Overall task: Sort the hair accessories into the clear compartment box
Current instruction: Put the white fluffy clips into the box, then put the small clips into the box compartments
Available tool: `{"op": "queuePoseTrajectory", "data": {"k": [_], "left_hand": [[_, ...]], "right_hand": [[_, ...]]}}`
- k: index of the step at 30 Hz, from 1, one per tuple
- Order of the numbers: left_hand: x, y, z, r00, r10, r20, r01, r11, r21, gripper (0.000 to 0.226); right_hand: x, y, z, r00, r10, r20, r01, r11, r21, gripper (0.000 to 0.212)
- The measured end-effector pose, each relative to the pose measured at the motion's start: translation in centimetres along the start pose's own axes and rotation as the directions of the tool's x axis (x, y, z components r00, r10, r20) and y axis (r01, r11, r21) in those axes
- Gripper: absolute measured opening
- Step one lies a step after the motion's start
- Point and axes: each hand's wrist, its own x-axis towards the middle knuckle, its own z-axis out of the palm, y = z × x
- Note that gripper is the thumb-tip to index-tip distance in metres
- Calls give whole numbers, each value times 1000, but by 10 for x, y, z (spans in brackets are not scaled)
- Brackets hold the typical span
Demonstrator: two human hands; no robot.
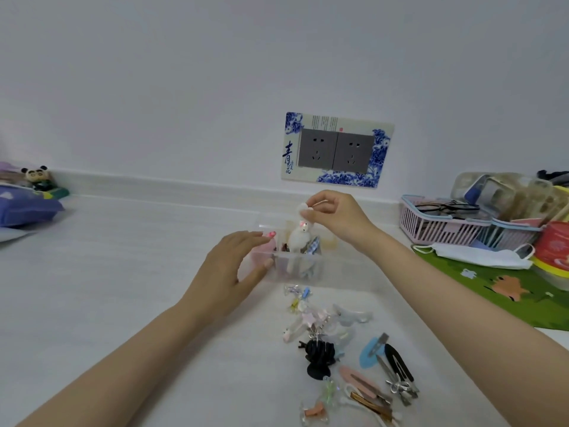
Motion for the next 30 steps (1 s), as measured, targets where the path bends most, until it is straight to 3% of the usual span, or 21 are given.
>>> {"op": "queuePoseTrajectory", "data": {"k": [5,10,15,17,20,24,27,30], "left_hand": [[-2,-8,9,999,-27,33,27,1000,17,35],[-3,-10,14,999,-41,32,41,999,6,34],[-3,-10,14,998,-47,30,47,999,-5,34],[-4,-10,14,998,-52,31,52,999,-8,34],[-4,-10,15,998,-53,33,53,999,-7,34],[-4,-8,16,997,-59,39,59,998,-5,35],[-5,-6,14,997,-58,50,58,998,-4,36],[-6,-4,14,997,-44,55,42,999,31,41]], "right_hand": [[8,14,16,998,10,69,-9,1000,-16,13],[12,18,20,998,28,-50,-26,999,24,13],[6,21,22,995,-47,85,62,982,-178,10],[1,19,21,986,-149,72,163,945,-284,9],[-12,13,18,955,-265,136,297,882,-366,33],[-24,16,16,920,-215,327,383,663,-643,50],[-31,11,12,918,-170,359,367,705,-606,48],[-45,7,3,925,-260,278,369,789,-491,39]]}}
